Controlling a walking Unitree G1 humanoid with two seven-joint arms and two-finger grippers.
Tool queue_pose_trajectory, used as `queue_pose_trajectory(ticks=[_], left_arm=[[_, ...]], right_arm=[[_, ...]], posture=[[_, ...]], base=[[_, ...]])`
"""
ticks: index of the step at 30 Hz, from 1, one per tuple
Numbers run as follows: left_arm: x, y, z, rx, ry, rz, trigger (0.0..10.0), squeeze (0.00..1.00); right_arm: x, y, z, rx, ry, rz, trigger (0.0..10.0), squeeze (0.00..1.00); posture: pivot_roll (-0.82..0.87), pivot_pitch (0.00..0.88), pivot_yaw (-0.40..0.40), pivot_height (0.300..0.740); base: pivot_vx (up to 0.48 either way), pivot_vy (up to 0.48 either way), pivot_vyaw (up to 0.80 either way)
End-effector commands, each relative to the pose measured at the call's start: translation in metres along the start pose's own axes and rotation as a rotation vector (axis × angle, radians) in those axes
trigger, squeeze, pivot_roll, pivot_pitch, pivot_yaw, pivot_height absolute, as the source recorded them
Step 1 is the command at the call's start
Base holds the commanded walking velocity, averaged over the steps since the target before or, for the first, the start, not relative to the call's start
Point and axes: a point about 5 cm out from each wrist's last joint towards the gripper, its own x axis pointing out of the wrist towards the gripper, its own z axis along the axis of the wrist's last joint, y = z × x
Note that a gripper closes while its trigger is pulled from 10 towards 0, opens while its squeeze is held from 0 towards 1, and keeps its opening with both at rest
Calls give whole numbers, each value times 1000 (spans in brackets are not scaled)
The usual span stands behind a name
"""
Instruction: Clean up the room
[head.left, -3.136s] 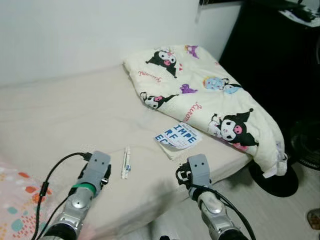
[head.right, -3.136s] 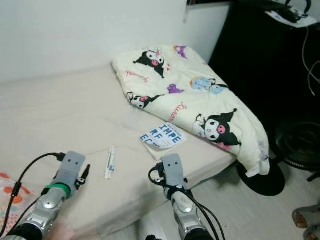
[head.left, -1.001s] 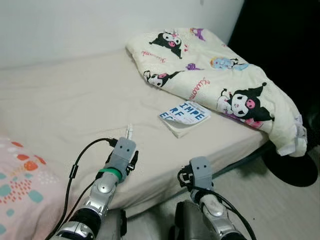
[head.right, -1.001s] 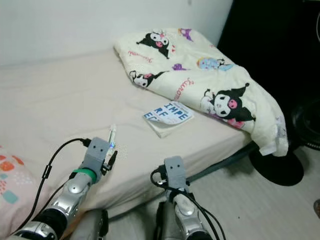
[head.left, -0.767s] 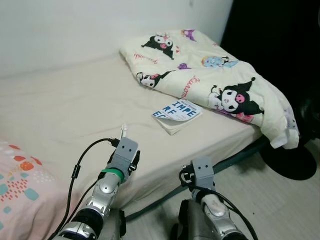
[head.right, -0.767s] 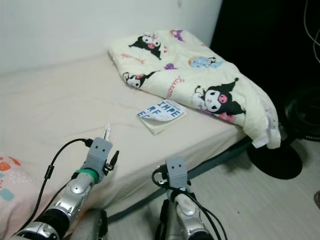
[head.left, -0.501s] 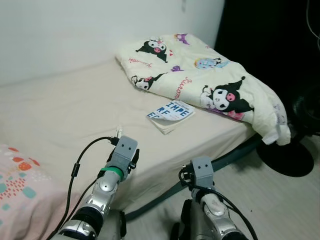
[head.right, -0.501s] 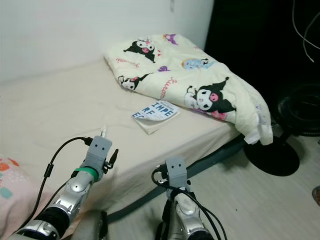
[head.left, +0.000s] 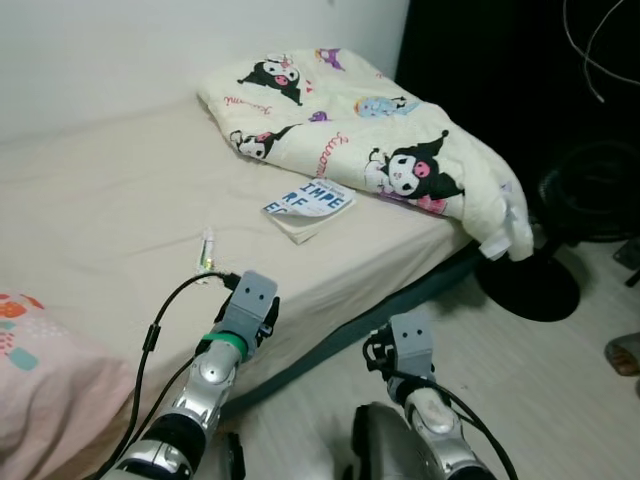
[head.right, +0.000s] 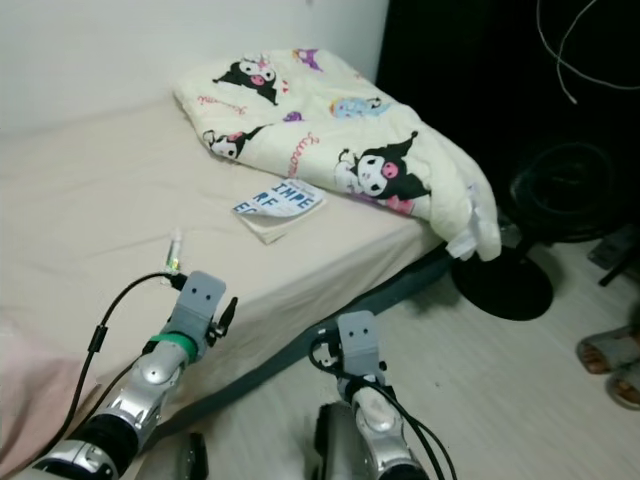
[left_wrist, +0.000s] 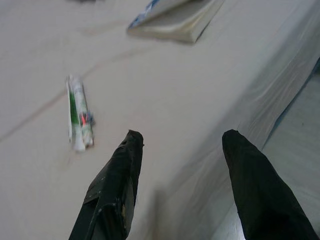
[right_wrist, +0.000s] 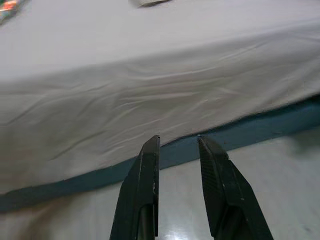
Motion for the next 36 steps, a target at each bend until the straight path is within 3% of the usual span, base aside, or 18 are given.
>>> queue_pose_trajectory(ticks=[1,10,13,16,21,24,29,36], left_arm=[[-1,0,-4,8,20,1,10000,0],[0,0,-2,-14,26,10,10000,0],[3,3,1,-48,28,43,10000,0],[12,13,12,-135,41,146,10000,0],[16,16,18,-170,47,169,10000,0],[23,19,29,-238,53,196,10000,0],[30,21,41,-289,61,224,10000,0],[30,20,40,-295,69,229,10000,0]], right_arm=[[0,-2,-1,9,9,-11,10000,0],[0,-2,0,10,6,-7,10000,0],[0,-2,0,9,2,-7,10000,0],[1,0,5,9,-26,-5,10000,0],[2,-1,8,9,-45,-10,10000,0],[4,-6,14,-4,-70,-34,10000,0],[4,-15,19,-22,-92,-74,10000,0],[0,-17,18,-22,-95,-71,10000,0]], posture=[[-11,1,60,605],[-11,6,61,605],[-13,9,61,605],[-23,30,57,605],[-27,43,55,605],[-31,55,53,605],[-52,86,50,580],[-57,105,49,550]], base=[[0,0,0],[0,0,0],[0,0,0],[0,0,0],[0,0,0],[0,0,0],[0,0,0],[0,0,0]])
